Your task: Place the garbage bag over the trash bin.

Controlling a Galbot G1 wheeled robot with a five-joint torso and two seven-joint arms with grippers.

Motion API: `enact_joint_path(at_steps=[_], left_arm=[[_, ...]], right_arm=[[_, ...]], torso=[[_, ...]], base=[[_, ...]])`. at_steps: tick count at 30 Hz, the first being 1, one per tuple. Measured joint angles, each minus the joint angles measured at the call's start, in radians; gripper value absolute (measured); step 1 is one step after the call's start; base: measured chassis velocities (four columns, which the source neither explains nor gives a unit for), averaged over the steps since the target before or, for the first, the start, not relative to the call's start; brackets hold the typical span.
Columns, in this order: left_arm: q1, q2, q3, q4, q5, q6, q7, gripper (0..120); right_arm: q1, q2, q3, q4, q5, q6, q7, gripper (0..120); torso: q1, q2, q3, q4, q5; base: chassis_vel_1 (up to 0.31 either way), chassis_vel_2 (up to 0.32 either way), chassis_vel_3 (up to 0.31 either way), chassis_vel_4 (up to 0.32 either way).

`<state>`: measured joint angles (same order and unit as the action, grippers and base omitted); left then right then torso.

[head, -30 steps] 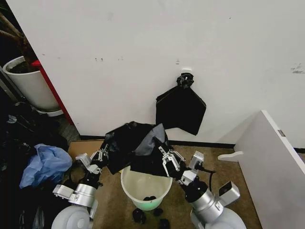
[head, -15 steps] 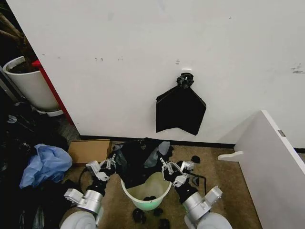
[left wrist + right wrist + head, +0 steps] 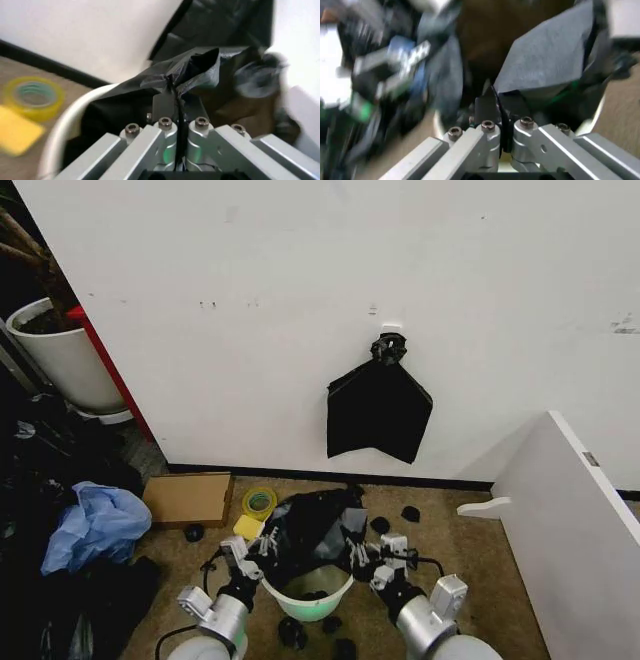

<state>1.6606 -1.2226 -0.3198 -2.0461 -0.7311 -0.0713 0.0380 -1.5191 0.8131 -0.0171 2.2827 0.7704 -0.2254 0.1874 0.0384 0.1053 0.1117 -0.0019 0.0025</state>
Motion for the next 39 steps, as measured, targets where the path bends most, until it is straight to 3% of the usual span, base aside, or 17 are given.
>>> enact_joint_path(at_steps=[2,6,10,14,17,20,28,32,35,39], left_arm=[[0.008,0.010,0.000,-0.006,0.007,-0.001,-0.024,0],[0.034,0.057,-0.016,-0.039,0.015,0.005,-0.172,0],[0.054,0.083,-0.028,-0.061,0.012,0.006,-0.200,0],[0.097,0.135,-0.031,-0.141,0.003,0.034,-0.260,0],[0.116,0.158,-0.030,-0.179,0.013,0.058,-0.298,0],[0.143,0.194,-0.026,-0.228,0.040,0.103,-0.368,0],[0.154,0.219,-0.019,-0.261,0.083,0.186,-0.506,0],[0.151,0.226,-0.014,-0.265,0.086,0.240,-0.565,0],[0.140,0.238,-0.007,-0.235,0.109,0.273,-0.584,0],[0.137,0.238,0.002,-0.228,0.109,0.302,-0.590,0]], right_arm=[[-0.004,-0.011,0.002,0.000,-0.008,-0.011,-0.021,0],[-0.012,-0.055,0.025,-0.006,-0.031,-0.057,-0.154,0],[-0.010,-0.064,0.040,-0.017,-0.044,-0.063,-0.225,0],[-0.025,-0.093,0.066,-0.031,-0.079,-0.061,-0.374,0],[-0.032,-0.107,0.072,-0.031,-0.086,-0.044,-0.413,0],[-0.034,-0.119,0.064,-0.010,-0.078,-0.038,-0.370,0],[-0.034,-0.118,0.020,0.074,0.039,-0.179,-0.030,0],[-0.041,-0.123,0.021,0.069,0.036,-0.188,-0.013,0],[-0.058,-0.134,0.032,0.034,-0.030,-0.198,-0.104,0],[-0.063,-0.133,0.033,0.028,-0.056,-0.245,-0.127,0]], torso=[[0.000,0.000,0.000,-0.0001,0.0003],[0.000,0.000,0.000,-0.0001,0.0001],[0.000,0.000,0.000,0.0000,0.0001],[0.000,0.000,0.000,-0.0001,0.0000],[0.000,0.000,0.000,-0.0002,0.0002],[0.000,0.000,0.000,-0.0001,0.0001],[0.000,0.000,0.000,-0.0001,0.0000],[0.000,0.000,0.000,-0.0001,0.0000],[0.000,0.000,0.000,-0.0001,0.0000],[0.000,0.000,0.000,-0.0001,0.0000]], base=[[0.000,0.000,0.000,0.000],[0.000,0.000,0.000,0.000],[0.000,0.000,0.000,0.000],[0.000,0.000,0.000,0.000],[0.000,0.000,0.000,0.000],[0.000,0.000,0.000,0.000],[0.000,0.000,0.000,0.000],[0.000,0.000,0.000,0.000],[0.000,0.000,0.000,0.000],[0.000,0.000,0.000,0.000]])
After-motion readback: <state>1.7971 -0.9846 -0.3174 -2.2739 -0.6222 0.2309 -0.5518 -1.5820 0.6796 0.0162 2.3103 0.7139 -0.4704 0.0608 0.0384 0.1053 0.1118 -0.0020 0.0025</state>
